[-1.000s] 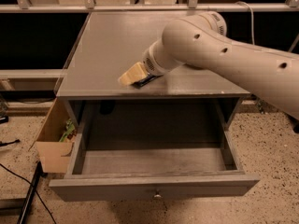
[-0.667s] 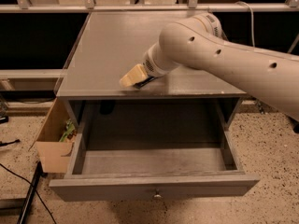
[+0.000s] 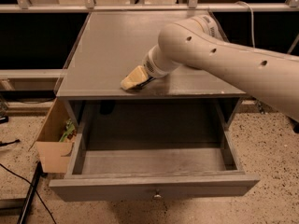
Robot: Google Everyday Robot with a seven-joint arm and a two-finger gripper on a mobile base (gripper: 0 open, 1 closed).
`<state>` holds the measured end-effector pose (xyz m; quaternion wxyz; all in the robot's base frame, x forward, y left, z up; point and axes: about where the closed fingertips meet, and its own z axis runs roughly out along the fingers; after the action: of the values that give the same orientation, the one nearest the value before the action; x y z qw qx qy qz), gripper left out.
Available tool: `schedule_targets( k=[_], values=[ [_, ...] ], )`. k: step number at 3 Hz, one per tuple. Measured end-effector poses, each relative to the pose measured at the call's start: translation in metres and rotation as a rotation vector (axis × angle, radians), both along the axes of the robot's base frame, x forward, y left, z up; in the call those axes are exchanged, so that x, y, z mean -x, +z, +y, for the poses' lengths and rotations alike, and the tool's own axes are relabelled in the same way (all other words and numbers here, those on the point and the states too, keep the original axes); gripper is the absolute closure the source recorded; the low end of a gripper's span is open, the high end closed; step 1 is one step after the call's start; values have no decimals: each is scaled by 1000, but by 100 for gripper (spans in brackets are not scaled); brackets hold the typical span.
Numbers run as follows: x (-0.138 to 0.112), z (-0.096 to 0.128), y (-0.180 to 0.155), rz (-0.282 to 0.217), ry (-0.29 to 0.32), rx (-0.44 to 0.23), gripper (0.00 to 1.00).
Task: Place rxbar blueberry into top drawer
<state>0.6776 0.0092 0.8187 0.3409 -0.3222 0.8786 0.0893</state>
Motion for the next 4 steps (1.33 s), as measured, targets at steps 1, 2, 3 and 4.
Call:
schedule_targets(
  k=[1, 2, 3, 4],
  values=[
    [-1, 0, -5, 19, -2, -1, 0],
    [-2, 1, -5, 36, 12, 4, 19],
    [-2, 5, 6, 50, 27, 11, 42],
    [0, 8, 22, 66, 40, 18, 66]
  ],
)
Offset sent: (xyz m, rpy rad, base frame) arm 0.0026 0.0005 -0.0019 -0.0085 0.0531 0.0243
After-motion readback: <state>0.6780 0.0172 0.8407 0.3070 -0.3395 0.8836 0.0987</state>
